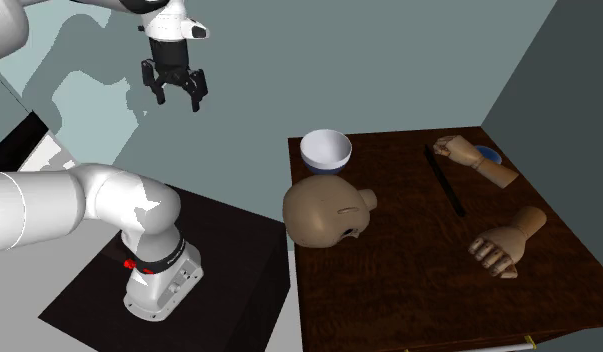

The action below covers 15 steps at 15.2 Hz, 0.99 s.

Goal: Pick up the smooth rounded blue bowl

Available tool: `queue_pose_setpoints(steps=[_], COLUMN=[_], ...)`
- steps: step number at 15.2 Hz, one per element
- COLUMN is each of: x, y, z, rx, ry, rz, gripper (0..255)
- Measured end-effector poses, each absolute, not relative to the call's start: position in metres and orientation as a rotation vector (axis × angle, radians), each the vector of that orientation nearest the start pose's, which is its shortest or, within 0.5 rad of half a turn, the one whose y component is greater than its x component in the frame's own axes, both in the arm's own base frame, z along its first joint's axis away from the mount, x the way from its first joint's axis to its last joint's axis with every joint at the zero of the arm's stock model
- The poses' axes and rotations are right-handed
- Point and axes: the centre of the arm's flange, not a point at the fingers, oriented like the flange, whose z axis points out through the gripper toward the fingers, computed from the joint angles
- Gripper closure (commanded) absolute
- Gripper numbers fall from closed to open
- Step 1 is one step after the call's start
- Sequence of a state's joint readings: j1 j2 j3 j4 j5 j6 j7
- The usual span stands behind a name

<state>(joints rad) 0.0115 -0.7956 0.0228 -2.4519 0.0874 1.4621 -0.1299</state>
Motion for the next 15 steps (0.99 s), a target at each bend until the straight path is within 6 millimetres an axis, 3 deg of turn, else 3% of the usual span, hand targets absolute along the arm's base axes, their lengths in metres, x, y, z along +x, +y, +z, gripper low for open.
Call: queue_pose_setpoints(steps=[3, 15], x=[0.294, 0.353], y=[0.009, -0.104], z=[0.534, 0.466], rx=[-3.045, -3.122], ry=[-0.238, -0.229], rz=[0.284, 0.213], gripper=[0, 0])
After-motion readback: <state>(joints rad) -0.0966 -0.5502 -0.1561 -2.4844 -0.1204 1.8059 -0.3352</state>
